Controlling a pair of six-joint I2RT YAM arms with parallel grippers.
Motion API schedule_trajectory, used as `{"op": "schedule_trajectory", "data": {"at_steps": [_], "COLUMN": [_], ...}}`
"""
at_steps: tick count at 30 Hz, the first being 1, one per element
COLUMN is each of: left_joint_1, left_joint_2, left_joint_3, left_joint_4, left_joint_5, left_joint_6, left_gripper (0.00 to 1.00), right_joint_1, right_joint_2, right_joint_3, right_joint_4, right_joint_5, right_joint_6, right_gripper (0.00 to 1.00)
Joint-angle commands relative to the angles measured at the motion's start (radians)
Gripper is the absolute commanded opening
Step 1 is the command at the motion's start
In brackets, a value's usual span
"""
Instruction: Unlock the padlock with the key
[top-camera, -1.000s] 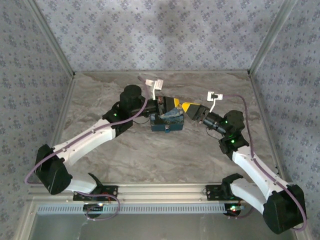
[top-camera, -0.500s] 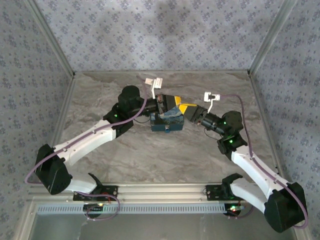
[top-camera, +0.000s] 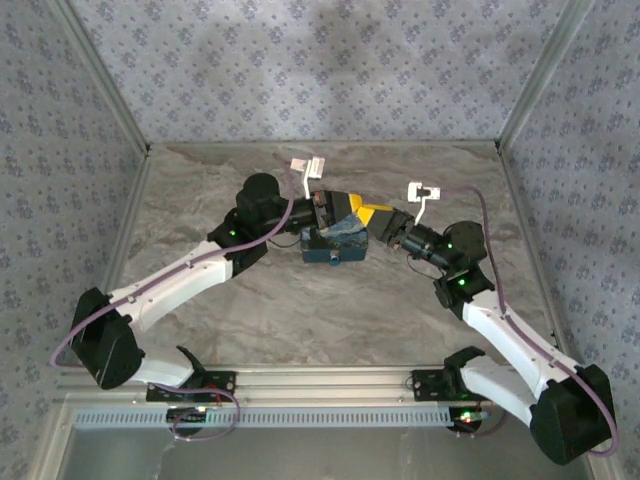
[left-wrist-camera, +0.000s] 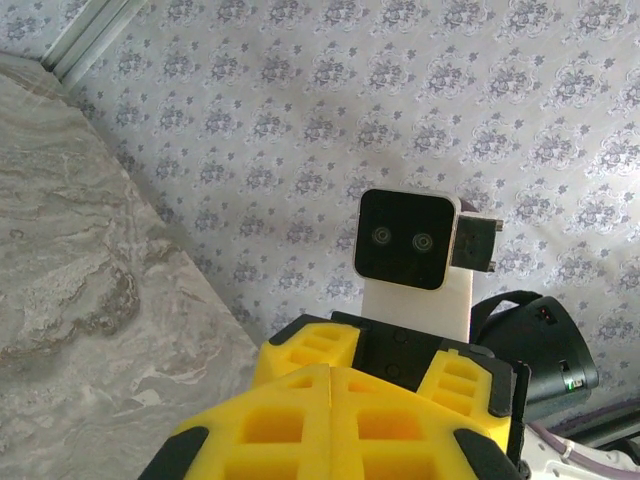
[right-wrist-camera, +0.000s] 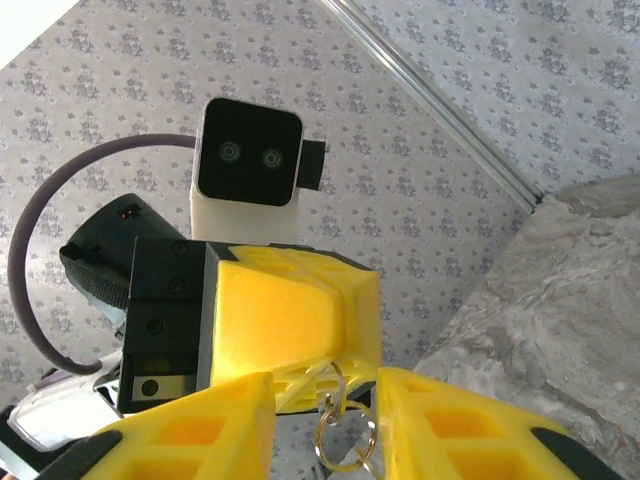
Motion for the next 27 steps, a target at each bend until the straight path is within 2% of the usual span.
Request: {"op": "schedule_trajectory", "data": {"at_steps": [1, 3, 7, 15, 21, 26, 27], "left_joint_1": [-0.009, -0.01, -0.01, -0.009, -0.009, -0.007, -0.005], "left_joint_2": [-0.02, -0.019, -0.022, -0.04, -0.056, -0.083, -0.091], "left_joint_3": [0.0, 0.0, -0.001, -0.009, -0.018, -0.021, -0.021], "left_joint_4": [0.064, 0.065, 0.07, 0.068, 0.051, 0.02, 0.007], "left_joint_5": [0.025, 0.025, 0.025, 0.025, 0.014, -0.009, -0.018], "left_joint_6": [-0.013, -0.015, -0.017, -0.01, 0.006, 0.027, 0.036], "left_gripper": [0.0, 0.0, 0.0, 0.0, 0.0, 0.38, 0.43], "right_joint_1": [0.013, 0.015, 0.016, 0.009, -0.003, -0.011, -0.012], "right_joint_2": [0.005, 0.009, 0.01, -0.01, -0.049, -0.068, -0.07], "right_joint_3": [0.043, 0.045, 0.044, 0.039, 0.05, 0.057, 0.057], "right_joint_4": [0.029, 0.027, 0.014, -0.011, -0.087, -0.15, -0.159], "right_joint_5": [-0.005, -0.007, 0.003, 0.015, 0.016, -0.009, -0.014], "right_joint_6": [-0.012, -0.016, -0.021, -0.045, -0.102, -0.14, -0.146], "right_gripper": [0.31, 0.23, 0.19, 0.0, 0.0, 0.0, 0.0]}}
